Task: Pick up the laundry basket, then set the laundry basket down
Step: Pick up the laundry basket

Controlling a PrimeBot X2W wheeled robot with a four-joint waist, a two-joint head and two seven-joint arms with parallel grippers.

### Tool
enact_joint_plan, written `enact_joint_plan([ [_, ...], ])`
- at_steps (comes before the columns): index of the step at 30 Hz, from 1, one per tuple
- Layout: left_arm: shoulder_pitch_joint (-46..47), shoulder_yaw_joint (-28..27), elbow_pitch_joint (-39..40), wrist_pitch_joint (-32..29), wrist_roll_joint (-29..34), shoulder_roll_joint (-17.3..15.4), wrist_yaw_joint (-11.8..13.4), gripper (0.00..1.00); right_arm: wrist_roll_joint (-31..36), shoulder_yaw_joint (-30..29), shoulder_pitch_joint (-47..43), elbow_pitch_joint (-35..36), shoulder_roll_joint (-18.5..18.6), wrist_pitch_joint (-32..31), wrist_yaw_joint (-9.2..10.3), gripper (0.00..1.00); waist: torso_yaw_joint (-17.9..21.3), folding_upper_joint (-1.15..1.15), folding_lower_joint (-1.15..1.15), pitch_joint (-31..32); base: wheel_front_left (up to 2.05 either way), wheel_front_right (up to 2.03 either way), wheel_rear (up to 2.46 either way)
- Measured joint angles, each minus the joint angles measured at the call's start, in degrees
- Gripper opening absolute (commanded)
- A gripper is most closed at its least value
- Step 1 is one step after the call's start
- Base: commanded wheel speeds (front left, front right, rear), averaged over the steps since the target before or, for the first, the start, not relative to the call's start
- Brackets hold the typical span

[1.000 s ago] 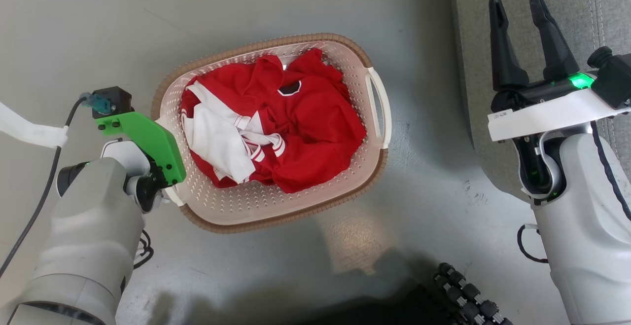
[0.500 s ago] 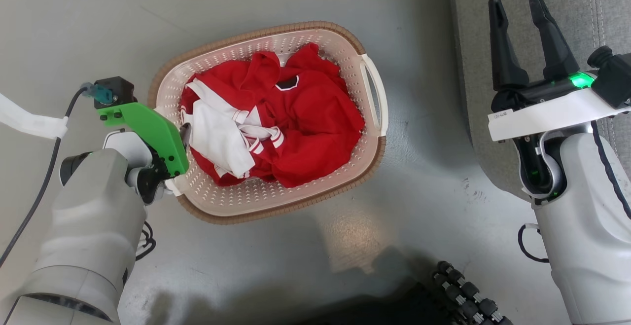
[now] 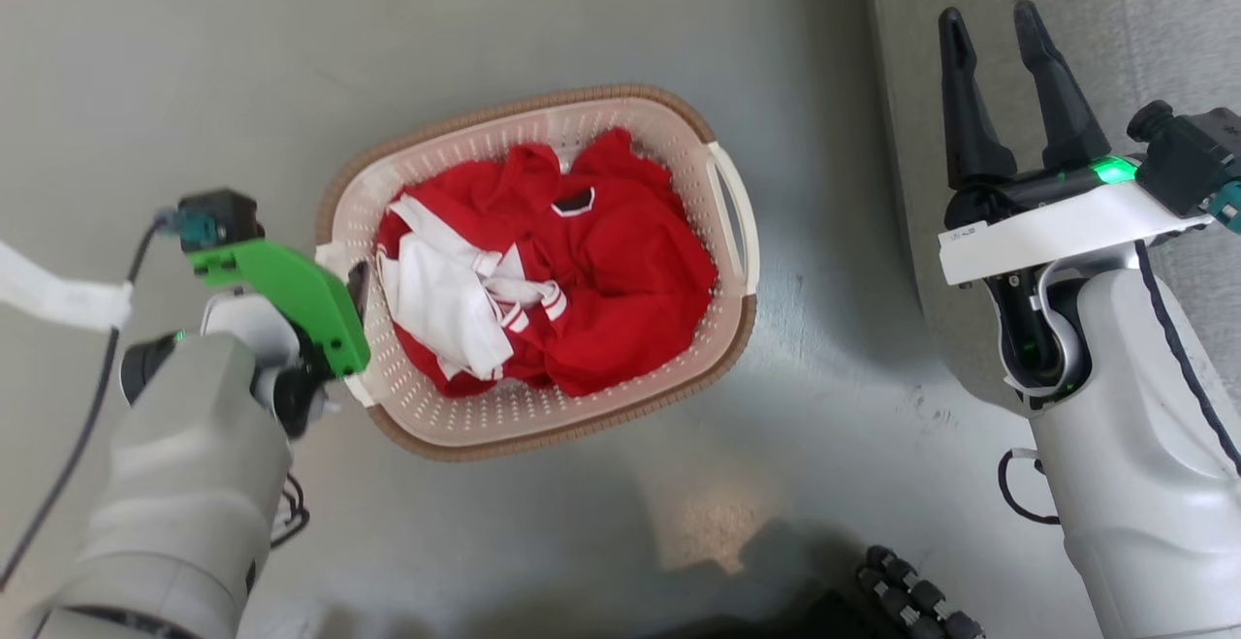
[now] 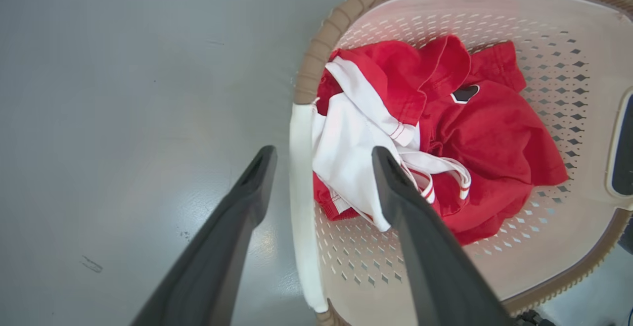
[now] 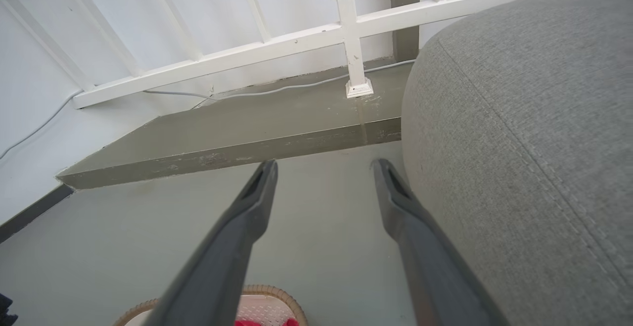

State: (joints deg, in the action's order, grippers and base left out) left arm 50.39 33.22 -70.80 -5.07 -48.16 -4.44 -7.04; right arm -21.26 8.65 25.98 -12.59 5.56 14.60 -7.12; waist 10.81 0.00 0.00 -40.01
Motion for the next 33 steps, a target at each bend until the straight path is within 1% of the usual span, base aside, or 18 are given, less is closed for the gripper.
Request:
enact_joint_plan([
  [5,-2.2,0.7,0.3,3.8,0.2,0.0,0.0,1.0,-0.3,-0.3,-0.1,-1.2,-0.1,0.0,0.0,1.0,-0.2,0.0,0.0,3.2,0.0,0.0,0.0],
  [9,-2.7,0.8,2.7,9.4,0.7,-0.1,0.0,1.0,-0.5,-0.3,-0.5,-1.8,-0.2,0.0,0.0,1.0,-0.4,0.0,0.0,6.0,0.0,0.0,0.0],
  [19,-7.1,1.9,5.9,19.2,1.1,0.2,-0.1,1.0,-0.5,-0.6,-3.6,-3.8,-0.3,0.0,0.0,1.0,-1.7,0.0,0.0,13.5,0.0,0.0,0.0],
  [25,-9.0,1.9,8.3,19.6,1.2,0.5,-0.1,1.0,-0.5,-1.0,-5.7,-4.5,0.1,0.0,0.0,1.0,-3.0,0.0,0.0,18.1,0.0,0.0,0.0],
  [28,-10.0,1.9,9.6,19.6,2.6,0.6,-0.1,1.0,-0.4,-1.1,-7.0,-4.9,0.5,0.0,0.0,1.0,-3.8,0.0,0.0,20.4,0.0,0.0,0.0],
  [33,-13.0,1.2,11.8,19.6,3.0,0.7,-0.1,1.0,-0.4,-1.2,-9.3,-5.9,0.5,0.0,0.0,1.0,-5.3,0.0,0.0,24.2,0.0,0.0,0.0],
])
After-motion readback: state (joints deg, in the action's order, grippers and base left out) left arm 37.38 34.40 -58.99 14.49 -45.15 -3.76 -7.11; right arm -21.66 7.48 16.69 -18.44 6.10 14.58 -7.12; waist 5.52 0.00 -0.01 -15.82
